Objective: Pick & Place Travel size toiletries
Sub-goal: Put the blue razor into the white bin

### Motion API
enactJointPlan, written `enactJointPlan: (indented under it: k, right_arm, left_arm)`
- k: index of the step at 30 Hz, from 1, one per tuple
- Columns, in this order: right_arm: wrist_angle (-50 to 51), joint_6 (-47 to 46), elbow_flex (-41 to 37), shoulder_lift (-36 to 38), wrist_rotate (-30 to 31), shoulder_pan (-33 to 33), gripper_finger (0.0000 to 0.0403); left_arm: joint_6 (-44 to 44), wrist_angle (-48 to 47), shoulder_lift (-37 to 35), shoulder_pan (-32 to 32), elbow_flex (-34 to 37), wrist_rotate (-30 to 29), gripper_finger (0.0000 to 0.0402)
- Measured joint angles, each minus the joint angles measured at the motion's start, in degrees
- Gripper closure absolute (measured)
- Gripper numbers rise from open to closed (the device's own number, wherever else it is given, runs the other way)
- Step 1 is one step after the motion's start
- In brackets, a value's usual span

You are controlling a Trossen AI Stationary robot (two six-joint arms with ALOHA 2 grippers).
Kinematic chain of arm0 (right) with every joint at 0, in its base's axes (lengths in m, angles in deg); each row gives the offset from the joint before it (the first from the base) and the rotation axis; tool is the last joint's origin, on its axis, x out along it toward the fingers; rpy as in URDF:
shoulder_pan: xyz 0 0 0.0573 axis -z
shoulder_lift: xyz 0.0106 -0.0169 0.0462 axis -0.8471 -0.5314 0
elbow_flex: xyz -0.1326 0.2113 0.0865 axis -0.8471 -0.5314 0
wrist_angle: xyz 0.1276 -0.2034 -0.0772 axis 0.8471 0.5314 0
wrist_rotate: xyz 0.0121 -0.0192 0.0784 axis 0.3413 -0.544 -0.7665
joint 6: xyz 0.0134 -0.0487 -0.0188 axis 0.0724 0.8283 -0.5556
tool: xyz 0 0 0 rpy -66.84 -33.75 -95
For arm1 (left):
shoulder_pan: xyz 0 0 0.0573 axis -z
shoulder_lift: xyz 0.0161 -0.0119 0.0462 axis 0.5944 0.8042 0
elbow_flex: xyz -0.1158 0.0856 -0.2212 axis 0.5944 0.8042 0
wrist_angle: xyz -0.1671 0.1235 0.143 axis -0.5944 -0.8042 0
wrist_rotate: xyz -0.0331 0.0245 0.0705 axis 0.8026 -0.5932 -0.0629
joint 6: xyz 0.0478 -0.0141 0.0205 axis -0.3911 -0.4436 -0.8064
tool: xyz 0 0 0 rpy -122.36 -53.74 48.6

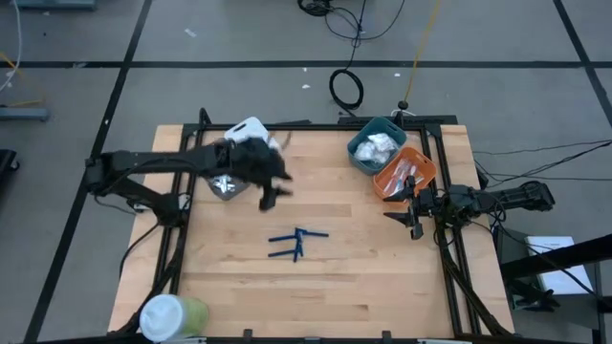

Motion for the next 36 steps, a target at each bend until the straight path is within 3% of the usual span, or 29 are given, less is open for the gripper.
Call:
enactJointPlan:
  k: [6,13,20,30,36]
  right_arm:
    - [0.00,0.00,0.00,0.02,0.00,0.02,0.0211]
    - [0.00,0.02,0.00,0.02,0.00,0.00,0.0211]
    - [0.00,0.01,0.00,0.00,0.00,0.02,0.0211]
    - [0.00,0.02,-0.01,0.00,0.00,0.00,0.0211]
    - [-0.02,0.01,0.00,0.01,0.00,0.02,0.0211]
  left_arm:
    - [-8.46,-3.39,4.39,10.41,2.72,-2.68,0.0194]
    - [1.20,-2.05,9.91,15.66,7.17,-4.86,0.0207]
    - [4.67,0.15,16.24,19.10,10.87,-4.84,0.0225]
    - [0.95,9.56,24.84,20.19,11.18,-5.15,0.0229]
    - [0.76,8.28,25.20,20.16,11.16,-15.31,0.0243]
